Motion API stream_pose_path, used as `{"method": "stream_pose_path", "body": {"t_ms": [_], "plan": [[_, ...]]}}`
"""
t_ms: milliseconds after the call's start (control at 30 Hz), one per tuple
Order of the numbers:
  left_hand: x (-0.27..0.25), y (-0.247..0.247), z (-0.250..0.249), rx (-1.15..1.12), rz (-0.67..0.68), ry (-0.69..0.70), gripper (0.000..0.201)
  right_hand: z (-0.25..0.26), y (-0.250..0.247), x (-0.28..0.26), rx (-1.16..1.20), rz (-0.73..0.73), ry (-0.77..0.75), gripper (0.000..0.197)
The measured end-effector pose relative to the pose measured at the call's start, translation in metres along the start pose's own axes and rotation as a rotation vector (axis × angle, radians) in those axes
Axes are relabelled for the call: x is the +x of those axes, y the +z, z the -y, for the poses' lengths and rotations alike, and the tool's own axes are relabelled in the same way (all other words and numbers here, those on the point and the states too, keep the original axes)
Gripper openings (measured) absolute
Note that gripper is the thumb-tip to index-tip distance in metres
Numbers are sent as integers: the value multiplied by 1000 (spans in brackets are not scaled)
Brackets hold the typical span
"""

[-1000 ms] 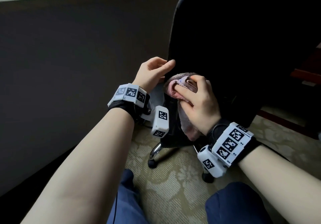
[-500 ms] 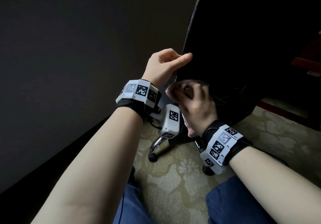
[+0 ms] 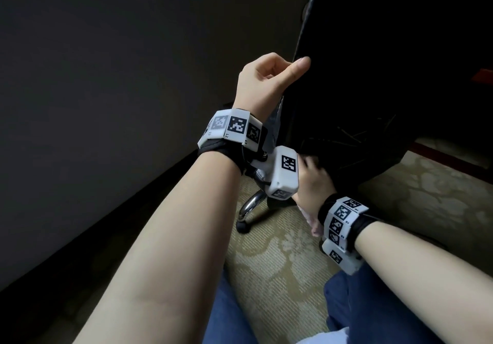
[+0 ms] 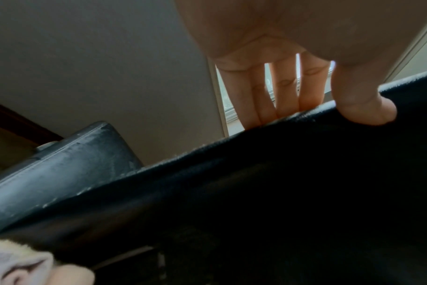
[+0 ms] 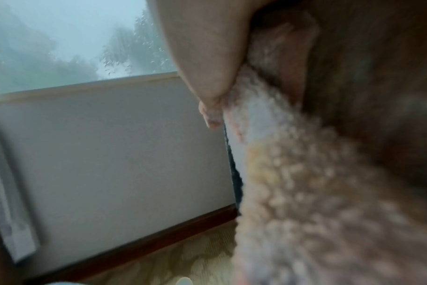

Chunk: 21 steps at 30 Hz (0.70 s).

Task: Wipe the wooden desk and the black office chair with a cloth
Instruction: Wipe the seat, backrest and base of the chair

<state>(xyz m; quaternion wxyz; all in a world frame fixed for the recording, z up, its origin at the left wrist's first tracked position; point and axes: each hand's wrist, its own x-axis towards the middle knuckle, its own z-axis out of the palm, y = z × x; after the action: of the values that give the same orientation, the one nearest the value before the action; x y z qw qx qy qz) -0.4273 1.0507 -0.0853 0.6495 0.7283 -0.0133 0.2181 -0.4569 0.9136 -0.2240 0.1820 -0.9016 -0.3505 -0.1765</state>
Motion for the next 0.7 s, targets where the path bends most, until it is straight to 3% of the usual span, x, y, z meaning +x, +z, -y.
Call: {"method": "stream_pose_path", "body": {"t_ms": [100,167,233,367,467,600,700], "plan": [[-2,-1,-1,3,-17,11,33,-15,5,-6,29,26,-18,57],[-2,-1,-1,4,-33,17,32,-20,-1,-5,-21,-18,-96,42],[-4,-1,-1,3,-49,26,32,-26,-10,-2,-30,-140,-93,32],[-5,-3,2,18,-97,49,31,-31,-35,8,81,-451,-88,39],[-5,-5,4,27,-127,69,28,-32,-55,26,96,-584,-57,41],[-11,-1,16,55,-186,91,17,-30,-56,52,80,-578,-28,43],[-12,-4,32,49,-174,30,9,-31,-47,58,75,-542,-38,44]]}}
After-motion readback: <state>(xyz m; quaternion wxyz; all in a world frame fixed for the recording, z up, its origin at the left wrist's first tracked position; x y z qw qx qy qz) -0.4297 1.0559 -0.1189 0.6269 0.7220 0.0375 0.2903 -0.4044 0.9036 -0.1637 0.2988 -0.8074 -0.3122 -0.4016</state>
